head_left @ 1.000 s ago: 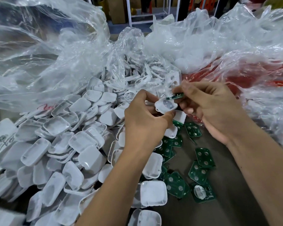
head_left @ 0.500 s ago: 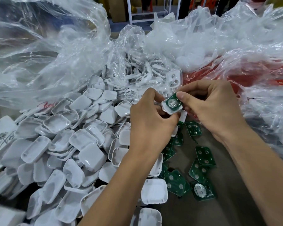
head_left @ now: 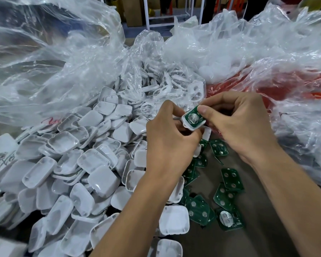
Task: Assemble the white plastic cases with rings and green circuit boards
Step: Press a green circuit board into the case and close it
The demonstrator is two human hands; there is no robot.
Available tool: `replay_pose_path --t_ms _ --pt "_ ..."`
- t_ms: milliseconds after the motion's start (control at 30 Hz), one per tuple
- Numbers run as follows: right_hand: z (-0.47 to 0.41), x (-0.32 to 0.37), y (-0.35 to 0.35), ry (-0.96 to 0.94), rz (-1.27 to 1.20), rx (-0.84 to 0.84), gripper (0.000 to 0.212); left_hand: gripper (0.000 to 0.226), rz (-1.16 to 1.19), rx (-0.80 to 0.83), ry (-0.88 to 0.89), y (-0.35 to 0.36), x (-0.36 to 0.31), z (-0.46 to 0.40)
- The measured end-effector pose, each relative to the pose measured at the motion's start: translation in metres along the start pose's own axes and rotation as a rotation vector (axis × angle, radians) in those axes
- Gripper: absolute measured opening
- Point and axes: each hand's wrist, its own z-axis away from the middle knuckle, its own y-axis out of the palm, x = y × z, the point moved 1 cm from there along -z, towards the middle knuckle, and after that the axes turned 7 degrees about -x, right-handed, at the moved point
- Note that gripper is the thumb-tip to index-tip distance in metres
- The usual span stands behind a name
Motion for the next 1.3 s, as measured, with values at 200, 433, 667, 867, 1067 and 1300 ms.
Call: replay_pose_path --t_ms 200,433,667,867,1067,1300 --pt "0.000 0.000 0.001 -0.006 -0.012 0.007 0.009 0.036 0.014 0.006 -0.006 -0.001 0.000 0.000" --pt "0.003 0.002 0.002 -0.051 0.042 0.024 0.008 0.037 0.051 0.033 -0.020 -0.001 -0.002 0.000" --pt "0.006 0.004 0.006 -0.056 0.089 -0.029 0.009 0.036 0.120 0.049 -0.049 -0.001 -0.002 -0.001" --pt "0.010 0.007 0.008 -0.076 0.120 -0.075 0.007 0.038 0.169 0.047 -0.074 -0.001 -0.003 -0.001" --pt "0.013 0.009 0.012 -0.058 0.121 -0.123 0.004 0.037 0.208 0.037 -0.089 0.000 -0.003 -0.001" --pt "0.016 0.009 0.015 -0.066 0.158 -0.169 0.007 0.036 0.267 0.036 -0.122 0.001 -0.004 0.001"
